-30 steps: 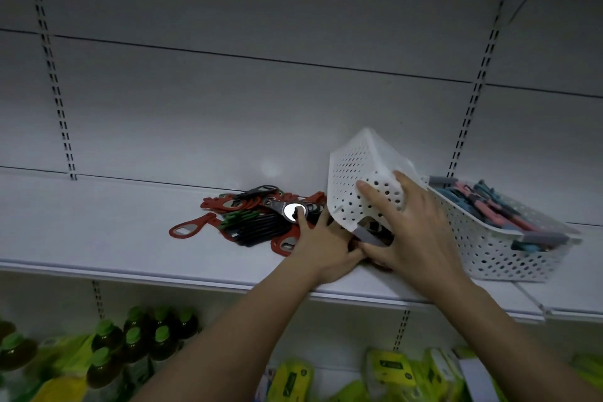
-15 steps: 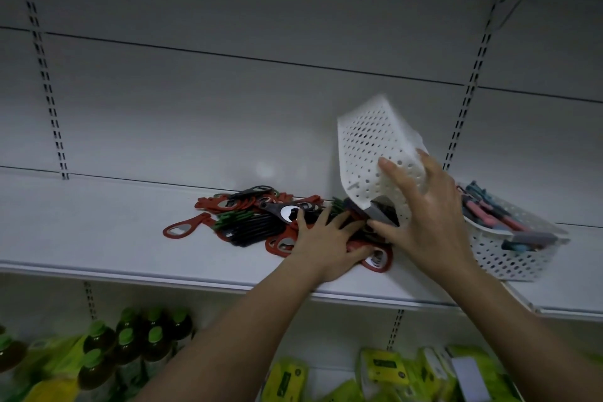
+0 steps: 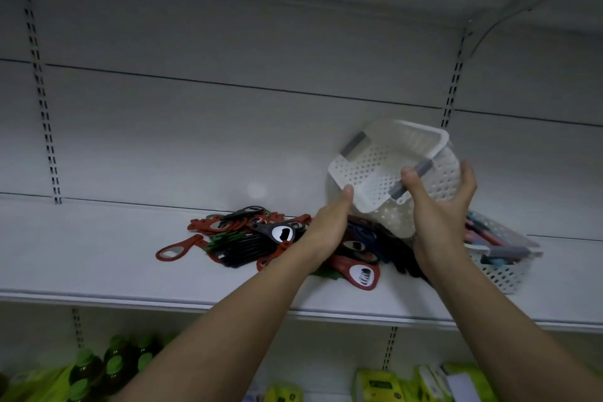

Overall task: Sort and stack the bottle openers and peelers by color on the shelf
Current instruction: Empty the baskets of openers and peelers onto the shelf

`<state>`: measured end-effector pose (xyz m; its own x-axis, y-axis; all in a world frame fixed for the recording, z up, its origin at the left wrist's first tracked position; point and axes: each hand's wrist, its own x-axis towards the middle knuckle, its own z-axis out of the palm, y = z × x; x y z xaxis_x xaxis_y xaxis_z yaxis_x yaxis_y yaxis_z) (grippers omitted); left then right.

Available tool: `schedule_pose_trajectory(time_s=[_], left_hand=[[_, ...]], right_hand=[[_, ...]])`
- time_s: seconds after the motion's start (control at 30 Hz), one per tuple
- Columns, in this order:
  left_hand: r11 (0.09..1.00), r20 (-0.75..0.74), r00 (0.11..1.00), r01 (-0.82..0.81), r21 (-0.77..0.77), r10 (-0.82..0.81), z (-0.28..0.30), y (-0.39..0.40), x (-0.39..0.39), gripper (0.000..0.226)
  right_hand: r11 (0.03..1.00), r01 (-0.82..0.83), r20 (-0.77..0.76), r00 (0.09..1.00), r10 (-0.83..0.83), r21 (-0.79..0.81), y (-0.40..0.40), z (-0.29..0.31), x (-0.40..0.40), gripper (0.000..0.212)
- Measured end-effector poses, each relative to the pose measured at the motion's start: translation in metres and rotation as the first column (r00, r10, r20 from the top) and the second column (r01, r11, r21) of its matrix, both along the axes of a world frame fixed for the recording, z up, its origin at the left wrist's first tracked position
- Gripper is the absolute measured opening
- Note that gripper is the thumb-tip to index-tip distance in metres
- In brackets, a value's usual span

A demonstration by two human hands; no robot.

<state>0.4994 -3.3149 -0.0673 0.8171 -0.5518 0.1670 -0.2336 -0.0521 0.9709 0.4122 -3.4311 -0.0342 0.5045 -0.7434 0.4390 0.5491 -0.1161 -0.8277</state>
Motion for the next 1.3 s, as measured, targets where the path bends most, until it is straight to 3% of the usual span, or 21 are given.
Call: schedule_pose_trajectory(time_s=[0.07,0.13,0.23,0.33,0.4,0.43,0.5,0.53,0.6,0.67,0.77,0.87,1.3], left_hand=[[0.978,-0.24,0.957,0.128,-0.165,-0.166,0.006,-0.002,-0.007,0.065],[0.94,-0.348,0.9,0.158,-0.304,-0.264,0.01,-0.004,-0.011,0.058],[0.903,-0.42,0.854,0.123,-0.413,-0.308,0.01,-0.009,-0.014,0.069],[0.897,-0.451,0.853,0.044,-0.44,-0.263,0.008,-0.008,-0.014,0.063],[0.885,-0.473,0.844,0.005,-0.465,-0.253,0.007,-0.003,-0.013,0.055],[0.881,-0.478,0.841,-0.004,-0.473,-0.253,0.007,-0.001,-0.013,0.052],[0.887,-0.469,0.85,-0.003,-0.462,-0.241,0.008,0.004,-0.013,0.049],[0.897,-0.449,0.864,0.007,-0.443,-0.229,0.009,0.006,-0.014,0.048],[0.92,-0.394,0.897,0.034,-0.39,-0.2,0.011,0.009,-0.017,0.049],[0.94,-0.341,0.922,0.064,-0.335,-0.185,0.011,0.01,-0.019,0.053],[0.953,-0.314,0.931,0.091,-0.29,-0.185,0.01,0.011,-0.023,0.049],[0.954,-0.332,0.923,0.096,-0.284,-0.192,0.009,0.009,-0.024,0.046],[0.967,-0.356,0.913,0.126,-0.221,-0.201,0.002,0.008,-0.033,0.036]], right_hand=[[0.977,-0.109,0.054,0.993,0.1,0.183,0.005,0.004,0.001,0.09],[0.939,-0.192,0.096,0.98,0.172,0.284,0.011,0.004,0.001,0.088],[0.9,-0.258,0.064,0.966,0.251,0.352,0.01,0.0,-0.004,0.087],[0.915,-0.269,-0.186,0.925,0.333,0.301,-0.003,0.0,-0.018,0.088],[0.943,-0.296,-0.403,0.853,0.332,0.149,-0.012,0.002,-0.032,0.075],[0.954,-0.298,-0.493,0.824,0.279,0.043,-0.017,0.002,-0.039,0.063],[0.95,-0.188,-0.583,0.813,0.007,-0.25,-0.034,0.001,-0.049,0.04],[0.9,-0.09,-0.565,0.804,-0.187,-0.426,-0.044,0.001,-0.053,0.03],[0.702,0.029,-0.473,0.72,-0.508,-0.711,-0.063,0.002,-0.061,0.024],[0.565,-0.024,-0.46,0.61,-0.645,-0.825,-0.076,0.0,-0.069,0.029],[0.511,-0.204,-0.543,0.452,-0.708,-0.835,-0.089,-0.011,-0.074,0.041],[0.486,-0.302,-0.571,0.37,-0.733,-0.82,-0.101,-0.022,-0.073,0.052],[0.382,-0.27,-0.46,0.364,-0.81,-0.884,-0.104,-0.028,-0.068,0.05]])
